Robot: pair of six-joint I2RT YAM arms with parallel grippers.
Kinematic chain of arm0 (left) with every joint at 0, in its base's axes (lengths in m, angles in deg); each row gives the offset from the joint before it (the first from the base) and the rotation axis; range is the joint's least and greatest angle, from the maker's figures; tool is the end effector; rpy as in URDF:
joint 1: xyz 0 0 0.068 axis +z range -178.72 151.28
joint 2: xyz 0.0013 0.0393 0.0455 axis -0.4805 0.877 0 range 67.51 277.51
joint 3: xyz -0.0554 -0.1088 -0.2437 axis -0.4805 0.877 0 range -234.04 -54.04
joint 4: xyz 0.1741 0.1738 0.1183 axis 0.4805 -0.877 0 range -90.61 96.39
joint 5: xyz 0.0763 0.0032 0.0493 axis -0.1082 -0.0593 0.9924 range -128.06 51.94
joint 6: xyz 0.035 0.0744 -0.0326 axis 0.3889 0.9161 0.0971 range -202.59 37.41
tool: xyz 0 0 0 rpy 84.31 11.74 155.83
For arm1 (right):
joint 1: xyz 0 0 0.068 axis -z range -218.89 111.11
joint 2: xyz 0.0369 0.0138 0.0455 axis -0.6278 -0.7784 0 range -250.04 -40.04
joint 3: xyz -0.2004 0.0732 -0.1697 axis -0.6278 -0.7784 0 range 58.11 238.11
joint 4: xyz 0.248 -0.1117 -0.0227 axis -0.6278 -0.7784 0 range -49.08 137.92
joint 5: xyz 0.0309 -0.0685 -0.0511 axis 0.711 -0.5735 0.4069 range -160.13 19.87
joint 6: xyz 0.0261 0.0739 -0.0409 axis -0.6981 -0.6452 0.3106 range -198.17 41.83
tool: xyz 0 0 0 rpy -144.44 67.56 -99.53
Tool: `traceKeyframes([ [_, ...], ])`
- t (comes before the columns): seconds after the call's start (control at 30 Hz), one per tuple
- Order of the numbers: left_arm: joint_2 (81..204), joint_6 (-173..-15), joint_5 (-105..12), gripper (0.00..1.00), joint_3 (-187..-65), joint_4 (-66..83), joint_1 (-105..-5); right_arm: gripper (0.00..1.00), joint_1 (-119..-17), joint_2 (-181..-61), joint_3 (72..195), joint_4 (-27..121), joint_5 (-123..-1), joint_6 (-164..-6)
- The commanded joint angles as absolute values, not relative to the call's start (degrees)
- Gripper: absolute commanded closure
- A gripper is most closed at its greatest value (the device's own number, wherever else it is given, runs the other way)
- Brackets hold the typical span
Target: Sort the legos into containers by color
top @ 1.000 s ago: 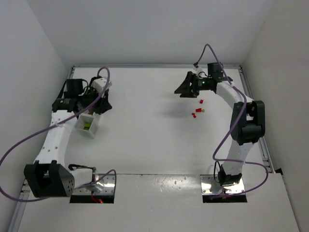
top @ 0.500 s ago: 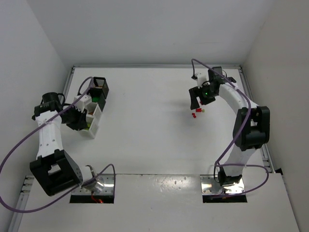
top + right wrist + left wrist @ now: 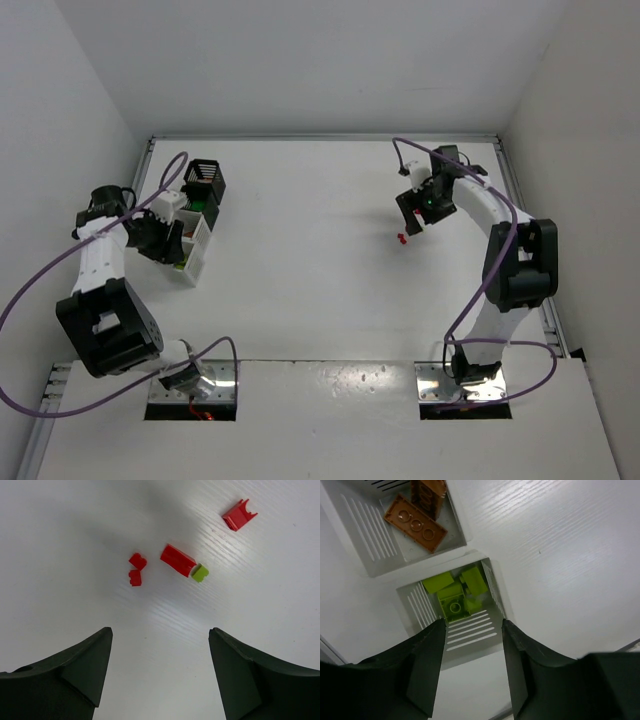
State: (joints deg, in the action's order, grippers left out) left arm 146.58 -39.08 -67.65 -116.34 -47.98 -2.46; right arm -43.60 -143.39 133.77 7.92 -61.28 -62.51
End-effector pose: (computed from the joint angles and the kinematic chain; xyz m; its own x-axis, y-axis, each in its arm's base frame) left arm 0.2679 0.0888 0.2210 -0.7818 0.2819 -0.5562 0.4091 0.9051 -0.1163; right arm 0.3919 0.0443 0.1635 -0.8502 -0.3376 -0.4039 -0.3829 0.9231 0.0346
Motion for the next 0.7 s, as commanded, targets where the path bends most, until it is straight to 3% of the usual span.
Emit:
traceKeyframes([
  [0.0, 146.9, -40.0, -68.0, 0.45, -119.0, -45.3, -1.9, 0.22, -42.8, -141.6, 133.3, 9.9, -64.6, -62.2],
  [0.03, 146.9, -40.0, -68.0, 0.44, -119.5, -44.7, -1.9, 0.22, -41.8, -141.1, 133.3, 10.4, -64.6, -62.2],
  [0.2, 146.3, -40.0, -72.5, 0.40, -122.6, -44.1, -1.9, 0.40, -34.1, -139.2, 133.3, 9.8, -61.5, -63.7],
  [0.33, 145.7, -42.2, -74.1, 0.40, -127.8, -44.1, -6.0, 0.46, -26.9, -138.7, 133.3, 8.2, -60.5, -63.1],
  [0.67, 145.9, -54.7, -69.4, 0.40, -134.1, -38.8, -19.0, 0.47, -16.1, -143.5, 136.4, 4.8, -64.9, -59.4],
])
